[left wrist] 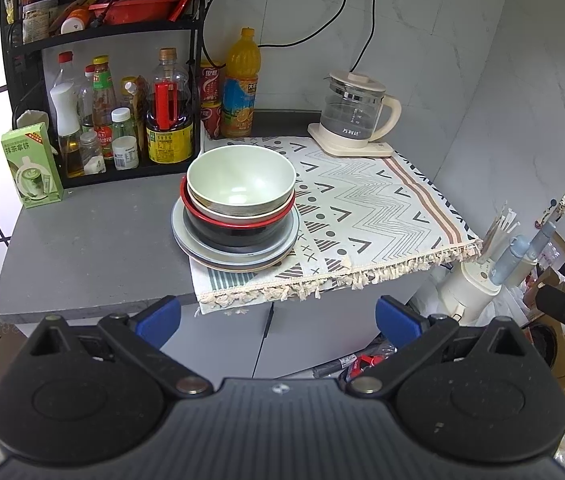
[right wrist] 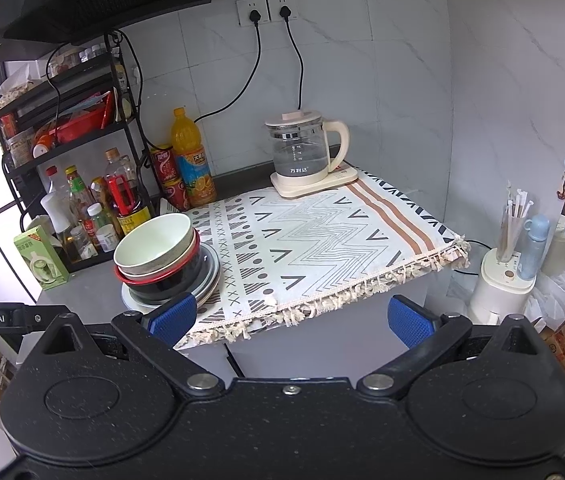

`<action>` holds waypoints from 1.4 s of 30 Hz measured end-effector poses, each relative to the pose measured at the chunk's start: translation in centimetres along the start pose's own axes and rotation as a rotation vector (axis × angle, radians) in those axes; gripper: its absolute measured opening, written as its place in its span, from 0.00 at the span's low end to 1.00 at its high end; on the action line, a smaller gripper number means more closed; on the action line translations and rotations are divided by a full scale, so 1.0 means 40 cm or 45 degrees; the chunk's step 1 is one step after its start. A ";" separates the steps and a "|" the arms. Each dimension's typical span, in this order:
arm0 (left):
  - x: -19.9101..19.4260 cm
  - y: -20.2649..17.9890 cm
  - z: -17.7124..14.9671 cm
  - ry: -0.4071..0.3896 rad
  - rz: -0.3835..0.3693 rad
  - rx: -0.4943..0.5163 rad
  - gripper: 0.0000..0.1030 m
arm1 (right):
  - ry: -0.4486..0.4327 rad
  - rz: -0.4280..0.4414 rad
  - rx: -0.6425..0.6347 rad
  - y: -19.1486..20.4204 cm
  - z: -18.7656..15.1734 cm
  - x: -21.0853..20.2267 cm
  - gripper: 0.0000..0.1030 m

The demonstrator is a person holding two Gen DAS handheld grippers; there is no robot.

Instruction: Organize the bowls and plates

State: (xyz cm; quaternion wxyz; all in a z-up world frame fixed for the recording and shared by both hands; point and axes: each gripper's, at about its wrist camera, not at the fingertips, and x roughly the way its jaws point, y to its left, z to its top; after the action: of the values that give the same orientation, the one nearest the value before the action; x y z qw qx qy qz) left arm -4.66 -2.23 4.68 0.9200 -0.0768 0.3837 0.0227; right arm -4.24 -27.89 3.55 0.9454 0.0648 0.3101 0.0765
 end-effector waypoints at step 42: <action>-0.008 0.026 -0.011 0.017 -0.003 -0.027 0.99 | 0.033 0.024 -0.021 0.037 -0.005 -0.002 1.00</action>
State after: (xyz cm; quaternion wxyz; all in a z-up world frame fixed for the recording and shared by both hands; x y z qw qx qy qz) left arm -5.31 -1.27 4.47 0.9166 -0.0873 0.3894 0.0250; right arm -4.56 -26.44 3.70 0.9410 0.0589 0.3211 0.0888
